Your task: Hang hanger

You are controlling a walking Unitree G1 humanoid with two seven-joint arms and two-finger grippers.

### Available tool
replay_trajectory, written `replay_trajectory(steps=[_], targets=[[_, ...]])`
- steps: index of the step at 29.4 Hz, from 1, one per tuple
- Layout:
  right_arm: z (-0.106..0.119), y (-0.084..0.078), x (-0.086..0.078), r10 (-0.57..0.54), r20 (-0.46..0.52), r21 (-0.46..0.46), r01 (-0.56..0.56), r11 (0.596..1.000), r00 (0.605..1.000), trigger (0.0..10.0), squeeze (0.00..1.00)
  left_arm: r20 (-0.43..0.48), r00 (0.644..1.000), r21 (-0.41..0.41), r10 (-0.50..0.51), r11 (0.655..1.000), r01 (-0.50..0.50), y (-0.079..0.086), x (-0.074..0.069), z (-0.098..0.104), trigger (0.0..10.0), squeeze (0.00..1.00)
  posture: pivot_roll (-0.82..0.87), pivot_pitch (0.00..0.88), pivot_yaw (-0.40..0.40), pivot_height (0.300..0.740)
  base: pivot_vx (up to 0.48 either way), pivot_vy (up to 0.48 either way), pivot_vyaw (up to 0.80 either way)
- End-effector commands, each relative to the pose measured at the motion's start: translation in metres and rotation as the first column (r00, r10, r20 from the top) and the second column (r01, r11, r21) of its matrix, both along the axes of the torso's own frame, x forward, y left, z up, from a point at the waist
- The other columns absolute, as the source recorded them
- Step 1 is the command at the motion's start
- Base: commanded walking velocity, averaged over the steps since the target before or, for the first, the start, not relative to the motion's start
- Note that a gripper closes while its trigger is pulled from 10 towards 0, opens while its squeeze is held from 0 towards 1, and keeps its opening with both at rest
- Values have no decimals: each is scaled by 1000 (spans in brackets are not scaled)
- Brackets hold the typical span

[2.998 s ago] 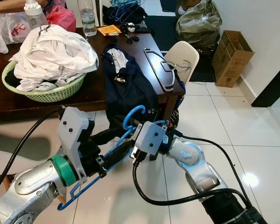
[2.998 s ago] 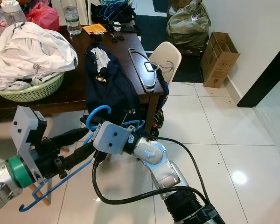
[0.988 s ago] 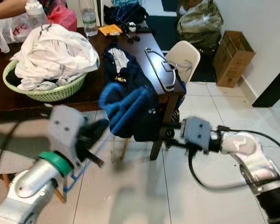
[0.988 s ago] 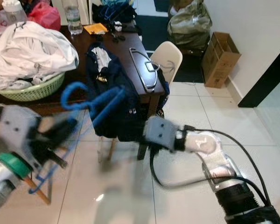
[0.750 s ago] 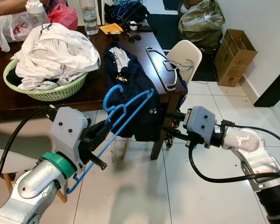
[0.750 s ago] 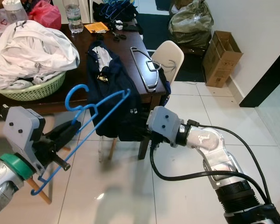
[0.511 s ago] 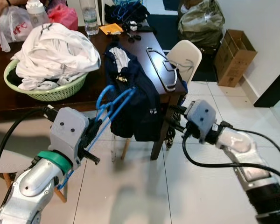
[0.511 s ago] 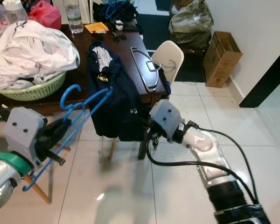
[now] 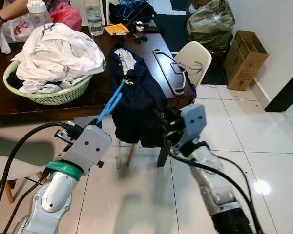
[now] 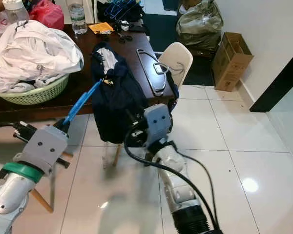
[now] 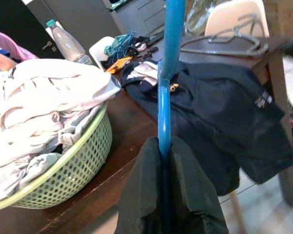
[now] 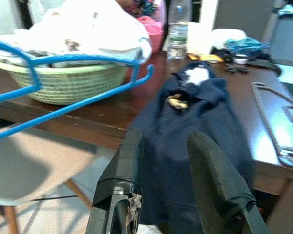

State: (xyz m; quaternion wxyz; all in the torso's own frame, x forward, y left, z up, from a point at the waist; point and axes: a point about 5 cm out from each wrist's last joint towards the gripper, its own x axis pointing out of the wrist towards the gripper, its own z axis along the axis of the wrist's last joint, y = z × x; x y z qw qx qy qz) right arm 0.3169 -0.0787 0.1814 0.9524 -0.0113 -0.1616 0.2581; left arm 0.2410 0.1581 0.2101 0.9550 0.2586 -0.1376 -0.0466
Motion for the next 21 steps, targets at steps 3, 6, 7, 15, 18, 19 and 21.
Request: replay_trajectory(steps=[3, 6, 7, 15, 18, 19, 21], targets=[[0, 4, -2, 17, 17, 5, -17, 1000, 1000, 10000, 0, 21, 1000, -2, 15, 1000, -15, 4, 0, 2, 10000, 0, 43, 88, 28, 740, 0, 0, 0], [6, 6, -1, 32, 36, 24, -33, 999, 999, 10000, 0, 72, 997, 49, 1, 999, -4, -2, 0, 3, 10000, 0, 42, 85, 23, 740, 0, 0, 0], [6, 6, -1, 32, 36, 24, -33, 999, 999, 10000, 0, 72, 997, 49, 1, 999, -4, -2, 0, 3, 10000, 0, 42, 85, 23, 740, 0, 0, 0], [15, 3, 1, 101, 45, 30, -102, 994, 994, 10000, 0, 154, 988, 40, 12, 999, -18, -4, 2, 14, 10000, 0, 38, 77, 20, 740, 0, 0, 0], [18, -1, 7, 49, 17, 116, -51, 992, 999, 10000, 0, 319, 940, 130, 119, 977, -168, 4, 1, 28, 10000, 0, 42, 77, 17, 740, 0, 0, 0], [17, 5, 7, 53, 15, 116, -54, 992, 999, 10000, 0, 392, 904, 130, 173, 962, -240, 7, 0, 38, 10000, 0, 50, 79, 13, 740, 0, 0, 0], [16, 10, 7, 56, 15, 113, -58, 992, 998, 10000, 0, 438, 875, 122, 208, 950, -286, 9, 0, 44, 10000, 0, 50, 79, 13, 740, 0, 0, 0]])
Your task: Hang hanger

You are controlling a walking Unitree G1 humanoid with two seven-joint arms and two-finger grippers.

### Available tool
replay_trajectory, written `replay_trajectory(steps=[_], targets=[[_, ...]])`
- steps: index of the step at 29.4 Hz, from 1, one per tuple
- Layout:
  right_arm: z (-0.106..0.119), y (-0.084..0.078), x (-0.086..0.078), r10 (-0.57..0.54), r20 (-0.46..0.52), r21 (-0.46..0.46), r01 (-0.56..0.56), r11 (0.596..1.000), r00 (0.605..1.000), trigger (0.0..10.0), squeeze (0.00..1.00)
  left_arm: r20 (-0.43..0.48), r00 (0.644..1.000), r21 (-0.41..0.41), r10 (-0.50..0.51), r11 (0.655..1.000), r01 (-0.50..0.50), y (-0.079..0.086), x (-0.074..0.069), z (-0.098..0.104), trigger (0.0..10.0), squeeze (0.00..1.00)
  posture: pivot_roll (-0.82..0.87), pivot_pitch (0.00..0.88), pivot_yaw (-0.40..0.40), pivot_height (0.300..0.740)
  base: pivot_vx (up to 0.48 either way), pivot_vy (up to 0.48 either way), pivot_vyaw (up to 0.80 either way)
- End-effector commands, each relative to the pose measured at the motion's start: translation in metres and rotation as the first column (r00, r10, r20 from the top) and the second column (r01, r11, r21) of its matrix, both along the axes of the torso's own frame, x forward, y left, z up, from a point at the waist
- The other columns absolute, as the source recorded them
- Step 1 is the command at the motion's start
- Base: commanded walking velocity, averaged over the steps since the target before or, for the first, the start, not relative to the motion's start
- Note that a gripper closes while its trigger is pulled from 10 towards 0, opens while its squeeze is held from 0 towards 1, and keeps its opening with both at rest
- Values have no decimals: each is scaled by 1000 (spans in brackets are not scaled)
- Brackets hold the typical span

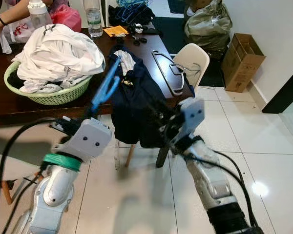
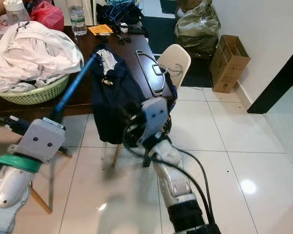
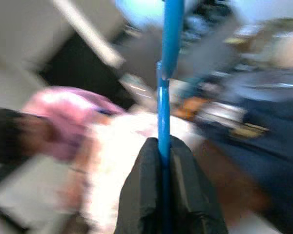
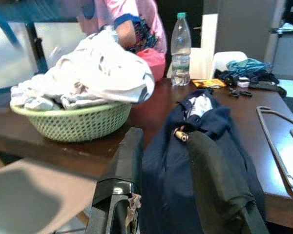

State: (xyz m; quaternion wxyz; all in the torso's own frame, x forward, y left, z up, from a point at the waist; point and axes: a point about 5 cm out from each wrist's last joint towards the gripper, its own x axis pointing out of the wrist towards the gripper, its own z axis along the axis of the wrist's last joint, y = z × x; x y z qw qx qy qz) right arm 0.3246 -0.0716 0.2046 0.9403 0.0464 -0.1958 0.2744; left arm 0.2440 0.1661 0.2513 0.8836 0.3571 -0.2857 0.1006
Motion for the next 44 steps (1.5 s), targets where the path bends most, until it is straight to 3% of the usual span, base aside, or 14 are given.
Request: replay_trajectory(steps=[1, 5, 7, 12, 14, 17, 18, 24, 26, 30, 40, 42, 43, 44], targets=[[-8, 6, 0, 5, -27, -12, -5, 1000, 1000, 10000, 0, 75, 996, 12, 56, 998, -57, 2, -4, 7, 10000, 0, 50, 79, 13, 740, 0, 0, 0], [-9, 20, -4, 48, -21, -5, -48, 999, 999, 10000, 0, -7, 998, -141, 64, 988, -64, 5, 3, -1, 10000, 0, 82, 79, -10, 740, 0, 0, 0], [-6, 22, -3, 39, -20, 18, -39, 999, 999, 10000, 0, -101, 995, -278, -26, 961, -3, -3, 7, -13, 10000, 0, 85, 78, -15, 740, 0, 0, 0], [-1, 15, 2, -22, -16, 35, 23, 999, 1000, 10000, 0, -126, 982, -297, -142, 950, 99, -18, 6, -17, 10000, 0, 83, 74, -14, 740, 0, 0, 0], [-9, -4, 9, -193, 15, -62, 194, 979, 981, 10000, 0, -211, 919, -272, -334, 923, 273, -40, -1, -31, 10000, 0, 70, 67, -5, 740, 0, 0, 0], [-17, -12, 10, -260, 27, -106, 261, 959, 965, 10000, 0, -273, 873, -297, -405, 898, 324, -45, -5, -42, 10000, 0, 67, 64, 3, 740, 0, 0, 0], [-26, -18, 9, -301, 15, -129, 300, 945, 954, 10000, 0, -332, 825, -340, -458, 874, 348, -47, -10, -54, 10000, 0, 62, 66, 6, 740, 0, 0, 0], [-46, -26, 5, -355, -43, -182, 342, 922, 934, 10000, 0, -403, 803, -440, -440, 862, 251, -35, -14, -74, 10000, 0, 54, 75, 16, 740, 0, 0, 0], [-58, -32, -1, -390, -100, -174, 369, 913, 916, 10000, 0, -393, 838, -488, -378, 858, 158, -23, -12, -74, 10000, 0, 49, 79, 19, 740, 0, 0, 0], [-45, -36, 1, -392, -65, -122, 382, 916, 918, 10000, 0, -308, 895, -401, -323, 897, 186, -20, 0, -52, 10000, 0, 39, 77, 29, 740, 0, 0, 0], [-10, -56, 10, -290, 56, -113, 295, 949, 955, 10000, 0, -269, 864, -425, -425, 858, 289, -15, 0, -29, 10000, 0, 38, 73, 36, 740, 0, 0, 0], [-6, -61, 9, -230, 89, -178, 243, 954, 969, 10000, 0, -290, 849, -395, -441, 863, 313, -12, -3, -27, 10000, 0, 42, 77, 35, 740, 0, 0, 0], [-3, -68, 3, -119, 139, -313, 158, 937, 983, 10000, 0, -338, 813, -353, -475, 864, 358, -8, -10, -25, 10000, 0, 47, 81, 37, 740, 0, 0, 0], [-3, -68, 3, -119, 139, -313, 158, 937, 983, 10000, 0, -338, 813, -353, -475, 864, 358, -8, -10, -25, 10000, 0, 47, 81, 37, 740, 0, 0, 0]])
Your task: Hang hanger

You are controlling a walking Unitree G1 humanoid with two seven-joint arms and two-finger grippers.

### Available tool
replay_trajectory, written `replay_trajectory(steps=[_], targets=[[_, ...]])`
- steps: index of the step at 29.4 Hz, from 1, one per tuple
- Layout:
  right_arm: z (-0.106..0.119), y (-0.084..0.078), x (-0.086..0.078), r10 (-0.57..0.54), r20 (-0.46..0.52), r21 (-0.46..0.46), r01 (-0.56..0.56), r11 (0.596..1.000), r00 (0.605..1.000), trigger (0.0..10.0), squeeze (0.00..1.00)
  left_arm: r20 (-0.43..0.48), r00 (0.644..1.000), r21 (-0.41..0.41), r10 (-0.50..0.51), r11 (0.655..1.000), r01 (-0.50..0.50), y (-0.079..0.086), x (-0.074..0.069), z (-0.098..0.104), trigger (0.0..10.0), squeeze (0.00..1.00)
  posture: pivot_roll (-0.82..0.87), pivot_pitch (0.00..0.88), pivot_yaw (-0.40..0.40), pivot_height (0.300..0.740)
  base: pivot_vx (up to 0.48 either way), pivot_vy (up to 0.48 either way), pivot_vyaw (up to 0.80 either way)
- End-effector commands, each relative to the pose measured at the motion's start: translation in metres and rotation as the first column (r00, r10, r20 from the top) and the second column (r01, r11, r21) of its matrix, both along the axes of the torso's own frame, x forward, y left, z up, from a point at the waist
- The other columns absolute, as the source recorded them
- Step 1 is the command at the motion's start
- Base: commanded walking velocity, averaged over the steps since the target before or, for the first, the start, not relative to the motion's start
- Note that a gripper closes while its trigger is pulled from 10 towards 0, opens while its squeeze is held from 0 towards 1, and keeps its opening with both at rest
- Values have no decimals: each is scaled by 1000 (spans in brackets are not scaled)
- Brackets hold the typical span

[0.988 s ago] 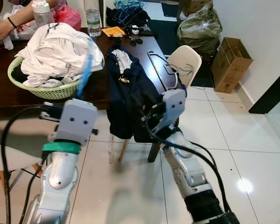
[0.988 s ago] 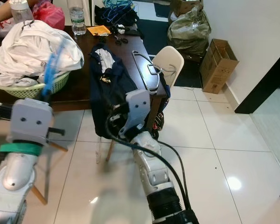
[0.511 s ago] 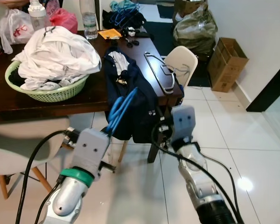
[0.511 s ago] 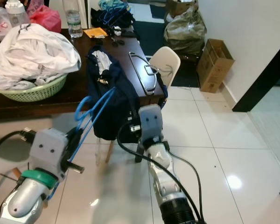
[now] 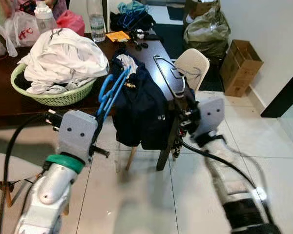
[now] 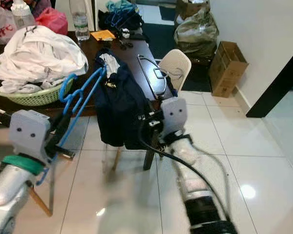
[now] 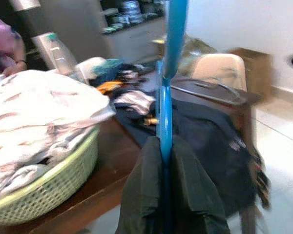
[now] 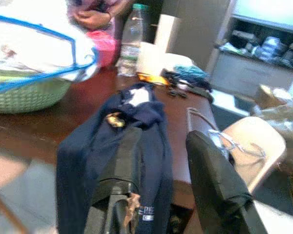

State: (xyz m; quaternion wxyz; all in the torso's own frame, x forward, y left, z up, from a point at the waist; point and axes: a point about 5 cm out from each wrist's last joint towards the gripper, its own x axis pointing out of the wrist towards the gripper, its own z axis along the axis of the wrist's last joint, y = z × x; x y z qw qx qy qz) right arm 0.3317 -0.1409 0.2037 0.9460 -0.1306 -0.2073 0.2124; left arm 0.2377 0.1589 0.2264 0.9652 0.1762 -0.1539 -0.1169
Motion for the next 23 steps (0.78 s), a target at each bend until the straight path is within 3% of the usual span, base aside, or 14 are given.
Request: replay_trajectory(steps=[1, 2, 3, 4, 5, 6, 8, 9, 10, 12, 15, 19, 21, 23], targets=[[1, -10, -11, 134, -14, -176, -134, 975, 991, 10000, 0, -74, 993, 48, -97, 994, 101, 6, -14, 0, 10000, 0, 48, 82, 36, 740, 0, 0, 0], [1, -10, -11, 134, -14, -176, -134, 975, 991, 10000, 0, -74, 993, 48, -97, 994, 101, 6, -14, 0, 10000, 0, 48, 82, 36, 740, 0, 0, 0], [2, -17, -16, 185, -36, -271, -188, 944, 982, 10000, 0, -112, 984, 75, -137, 986, 146, 10, -20, 0, 10000, 0, 48, 82, 36, 740, 0, 0, 0], [2, -17, -16, 185, -36, -271, -188, 944, 982, 10000, 0, -112, 984, 75, -137, 986, 146, 10, -20, 0, 10000, 0, 48, 82, 36, 740, 0, 0, 0], [4, -26, -21, 224, -64, -366, -232, 901, 972, 10000, 0, -173, 968, 84, -181, 977, 197, 15, -29, -4, 10000, 0, 43, 93, 32, 740, 0, 0, 0], [4, -26, -21, 224, -64, -366, -232, 901, 972, 10000, 0, -173, 968, 84, -181, 977, 197, 15, -29, -4, 10000, 0, 43, 93, 32, 740, 0, 0, 0], [2, -34, -33, 315, -156, -502, -350, 791, 936, 10000, 0, -300, 911, 81, -282, 944, 319, 22, -47, -14, 10000, 0, 30, 102, 27, 740, 0, 0, 0], [2, -34, -33, 315, -156, -502, -350, 791, 936, 10000, 0, -300, 911, 81, -282, 944, 319, 22, -47, -14, 10000, 0, 30, 102, 27, 740, 0, 0, 0], [-2, -32, -39, 367, -211, -536, -421, 731, 906, 10000, 0, -357, 870, 60, -341, 921, 385, 24, -55, -17, 10000, 0, 26, 106, 26, 740, 0, 0, 0], [-5, -26, -45, 432, -269, -552, -505, 664, 861, 10000, 0, -410, 817, 35, -404, 888, 458, 27, -63, -17, 10000, 0, 26, 107, 26, 740, 0, 0, 0], [-5, -23, -47, 450, -280, -553, -526, 646, 848, 10000, 0, -423, 804, 31, -419, 880, 475, 28, -65, -15, 10000, 0, 26, 107, 26, 740, 0, 0, 0], [-2, -10, -50, 546, -354, -526, -645, 555, 759, 10000, 0, -491, 730, -9, -476, 841, 542, 38, -75, -9, 10000, 0, 47, 106, 27, 740, 0, 0, 0], [-2, -10, -50, 546, -354, -526, -645, 555, 759, 10000, 0, -491, 730, -9, -476, 841, 542, 38, -75, -9, 10000, 0, 47, 106, 27, 740, 0, 0, 0], [-4, 1, -57, 625, -415, -455, -746, 487, 661, 10000, 0, -529, 686, -29, -499, 819, 574, 43, -81, -8, 10000, 0, 64, 103, 24, 740, 0, 0, 0]])
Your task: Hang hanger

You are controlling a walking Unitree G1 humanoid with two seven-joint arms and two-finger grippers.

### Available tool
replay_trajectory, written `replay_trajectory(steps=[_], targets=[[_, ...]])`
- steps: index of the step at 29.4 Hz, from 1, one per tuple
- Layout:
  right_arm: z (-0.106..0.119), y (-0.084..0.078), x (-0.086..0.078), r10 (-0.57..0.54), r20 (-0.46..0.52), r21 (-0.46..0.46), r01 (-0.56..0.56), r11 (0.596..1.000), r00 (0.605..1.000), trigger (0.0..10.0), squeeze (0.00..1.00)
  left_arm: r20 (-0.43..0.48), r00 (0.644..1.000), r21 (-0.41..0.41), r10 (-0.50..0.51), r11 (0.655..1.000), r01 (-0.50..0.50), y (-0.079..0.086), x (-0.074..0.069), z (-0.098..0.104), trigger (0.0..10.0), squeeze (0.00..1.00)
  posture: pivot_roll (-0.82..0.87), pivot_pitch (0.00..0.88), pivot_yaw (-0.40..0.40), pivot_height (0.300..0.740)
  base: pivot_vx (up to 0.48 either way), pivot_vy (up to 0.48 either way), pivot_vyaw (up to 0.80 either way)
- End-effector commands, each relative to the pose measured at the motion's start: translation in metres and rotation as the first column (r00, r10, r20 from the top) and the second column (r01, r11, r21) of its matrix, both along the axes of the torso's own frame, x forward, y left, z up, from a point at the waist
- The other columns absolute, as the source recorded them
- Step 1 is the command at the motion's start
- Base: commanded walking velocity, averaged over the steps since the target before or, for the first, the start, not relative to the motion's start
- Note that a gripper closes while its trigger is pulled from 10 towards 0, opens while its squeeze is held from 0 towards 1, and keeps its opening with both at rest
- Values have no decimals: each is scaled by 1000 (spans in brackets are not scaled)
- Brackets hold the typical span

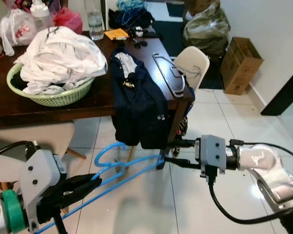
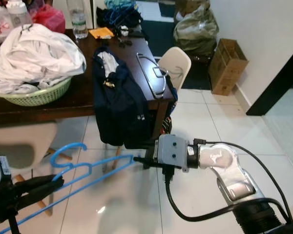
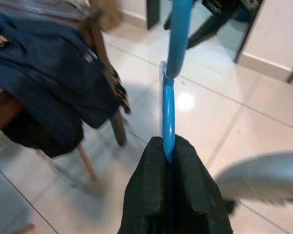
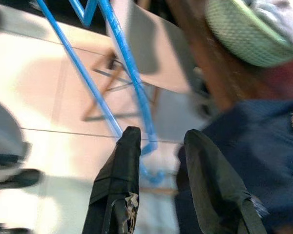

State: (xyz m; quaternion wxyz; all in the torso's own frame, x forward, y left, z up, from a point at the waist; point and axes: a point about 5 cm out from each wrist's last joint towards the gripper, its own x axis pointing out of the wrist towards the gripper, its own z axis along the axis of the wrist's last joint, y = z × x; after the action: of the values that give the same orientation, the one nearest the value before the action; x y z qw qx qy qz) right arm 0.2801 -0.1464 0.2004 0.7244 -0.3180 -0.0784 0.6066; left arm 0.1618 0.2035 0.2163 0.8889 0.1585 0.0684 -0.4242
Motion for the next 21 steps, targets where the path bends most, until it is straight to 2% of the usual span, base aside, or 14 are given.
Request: replay_trajectory(steps=[1, 3, 8, 9, 18, 21], targets=[[-1, 6, -5, 66, -45, -1, -66, 998, 997, 10000, 0, -22, 999, -8, -48, 999, 48, -2, -5, 2, 10000, 0, 64, 103, 24, 740, 0, 0, 0], [-2, 24, -12, 171, -138, 77, -162, 984, 975, 10000, 0, -36, 995, -13, -93, 996, 93, -4, -4, 3, 10000, 0, 74, 103, 22, 740, 0, 0, 0], [-3, 35, -14, 230, -180, 127, -209, 970, 957, 10000, 0, -32, 991, -19, -127, 992, 126, -8, -1, 6, 10000, 0, 77, 104, 22, 740, 0, 0, 0], [-3, 41, -17, 263, -203, 152, -235, 960, 943, 10000, 0, -27, 988, -20, -153, 988, 153, -10, 0, 9, 10000, 0, 77, 108, 28, 740, 0, 0, 0], [4, 62, -21, 362, -242, 230, -309, 923, 900, 10000, 0, -36, 972, -29, -233, 972, 232, -17, 3, 14, 10000, 0, 74, 113, 35, 740, 0, 0, 0], [5, 64, -22, 375, -245, 240, -319, 917, 894, 10000, 0, -39, 970, -35, -238, 971, 237, -17, 4, 14, 10000, 0, 72, 111, 35, 740, 0, 0, 0]])
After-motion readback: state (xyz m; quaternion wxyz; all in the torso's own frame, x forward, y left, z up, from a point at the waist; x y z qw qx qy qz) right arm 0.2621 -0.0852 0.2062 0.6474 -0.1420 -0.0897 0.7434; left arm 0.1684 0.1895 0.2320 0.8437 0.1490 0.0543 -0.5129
